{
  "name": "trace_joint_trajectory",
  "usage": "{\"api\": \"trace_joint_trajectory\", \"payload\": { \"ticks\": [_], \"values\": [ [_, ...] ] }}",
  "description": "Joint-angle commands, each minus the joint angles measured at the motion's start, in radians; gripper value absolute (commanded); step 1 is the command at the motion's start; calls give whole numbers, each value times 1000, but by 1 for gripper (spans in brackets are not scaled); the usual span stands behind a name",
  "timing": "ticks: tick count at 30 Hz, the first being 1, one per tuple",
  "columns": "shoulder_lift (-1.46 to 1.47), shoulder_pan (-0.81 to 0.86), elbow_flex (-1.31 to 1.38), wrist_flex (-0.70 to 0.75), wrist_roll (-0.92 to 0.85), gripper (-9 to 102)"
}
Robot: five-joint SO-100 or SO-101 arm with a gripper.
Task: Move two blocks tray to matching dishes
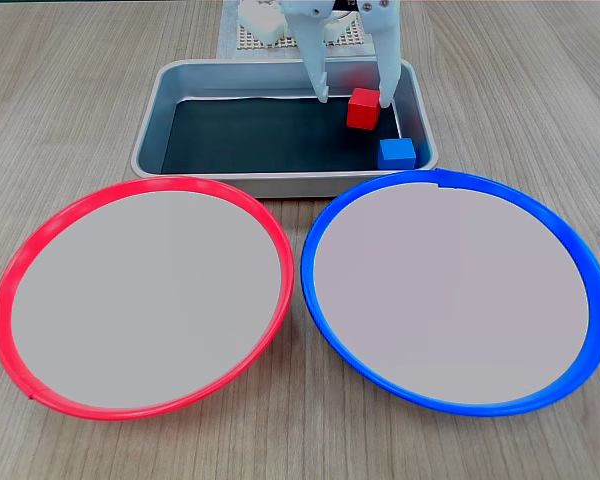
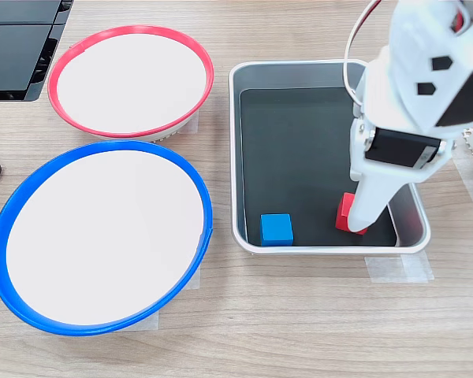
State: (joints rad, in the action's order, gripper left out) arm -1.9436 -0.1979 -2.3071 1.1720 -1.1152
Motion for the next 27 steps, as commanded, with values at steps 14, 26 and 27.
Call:
{"api": "trace_joint_trajectory", "payload": {
  "ticks": [14, 26, 27],
  "values": [
    [81, -3, 130, 98, 0, 0],
    [583, 463, 908, -276, -216, 0],
    [612, 480, 896, -327, -242, 0]
  ]
}}
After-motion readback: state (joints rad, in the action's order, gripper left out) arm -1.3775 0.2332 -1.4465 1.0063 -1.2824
